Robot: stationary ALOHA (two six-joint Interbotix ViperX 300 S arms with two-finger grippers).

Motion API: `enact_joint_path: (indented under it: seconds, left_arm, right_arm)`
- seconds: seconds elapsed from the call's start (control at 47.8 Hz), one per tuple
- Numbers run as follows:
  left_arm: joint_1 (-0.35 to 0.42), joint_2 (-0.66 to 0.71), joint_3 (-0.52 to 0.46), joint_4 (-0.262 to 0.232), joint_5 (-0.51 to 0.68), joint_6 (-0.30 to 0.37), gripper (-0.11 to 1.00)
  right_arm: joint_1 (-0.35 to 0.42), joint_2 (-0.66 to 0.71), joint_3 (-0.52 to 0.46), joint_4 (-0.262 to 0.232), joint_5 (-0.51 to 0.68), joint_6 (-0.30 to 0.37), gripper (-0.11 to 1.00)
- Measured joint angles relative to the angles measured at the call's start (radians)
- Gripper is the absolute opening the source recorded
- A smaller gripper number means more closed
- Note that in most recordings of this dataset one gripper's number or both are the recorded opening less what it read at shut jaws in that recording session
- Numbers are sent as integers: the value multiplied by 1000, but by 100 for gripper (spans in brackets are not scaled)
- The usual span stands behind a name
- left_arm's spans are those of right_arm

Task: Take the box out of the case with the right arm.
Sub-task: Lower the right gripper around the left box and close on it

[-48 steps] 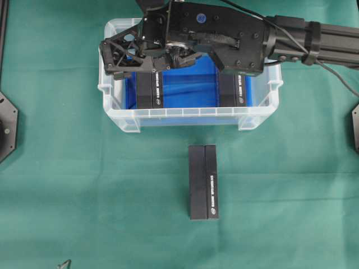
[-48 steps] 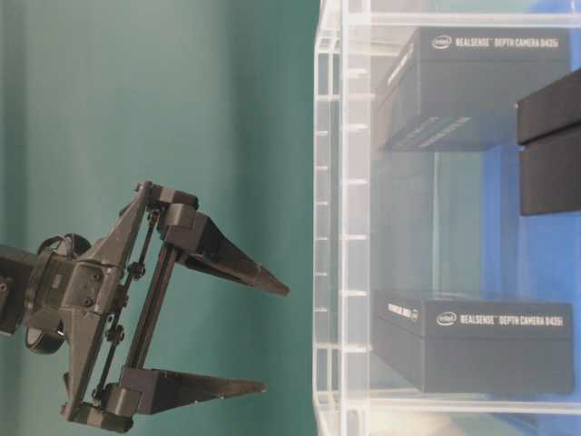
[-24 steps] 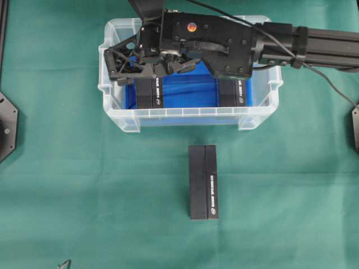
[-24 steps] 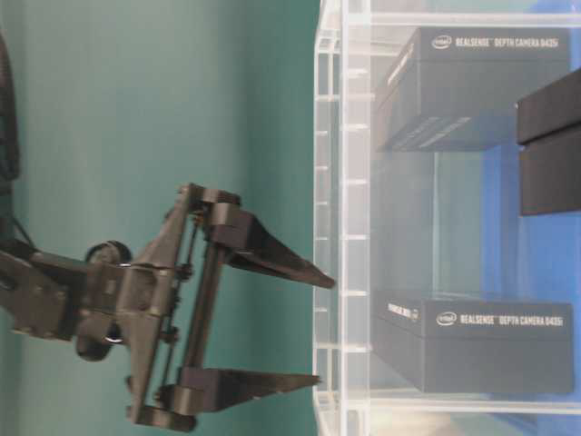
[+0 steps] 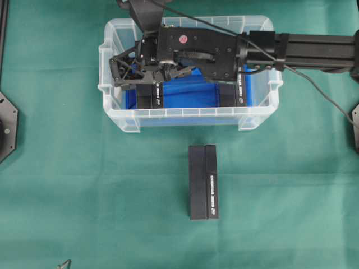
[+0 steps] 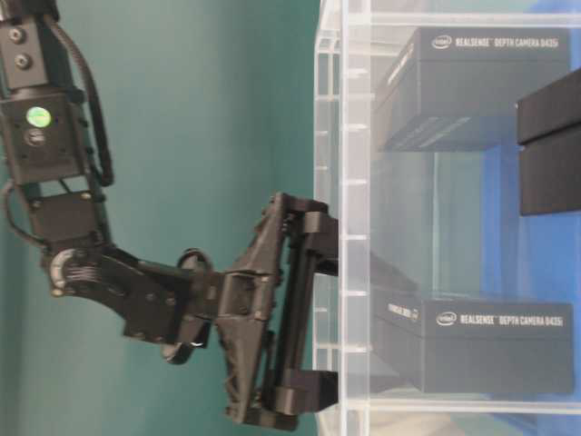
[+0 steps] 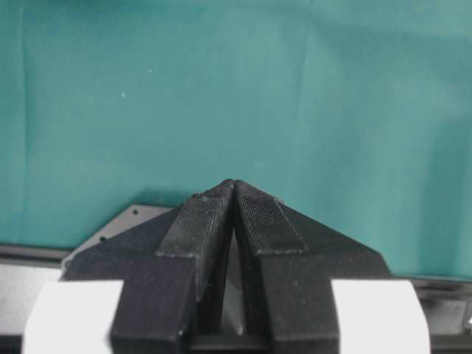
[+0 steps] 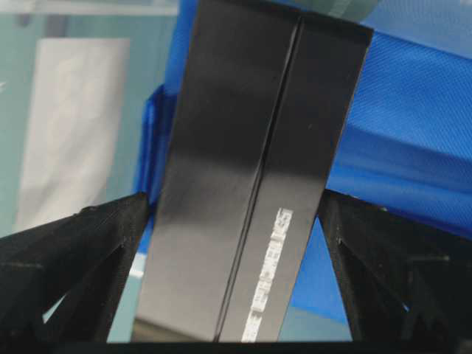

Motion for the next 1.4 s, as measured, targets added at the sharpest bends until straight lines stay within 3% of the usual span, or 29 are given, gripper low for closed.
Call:
enact_joint_path:
  seconds: [1.003,1.066,1.191,1.401]
  left_arm:
    - [0,0,0,0,2,-2,0]
    - [0,0,2,0,2,-2,0]
    - [0,0,2,0,2,-2,0]
    - [0,-2,2,0,2,-2,0]
  right_arm:
    - [-8,37,8,60,-28,21,94]
    - [-8,37,8,71,-28,23,92]
    - [-9,37,8,87,-28,32,73]
    - [-9,37,8,106,-23,48,73]
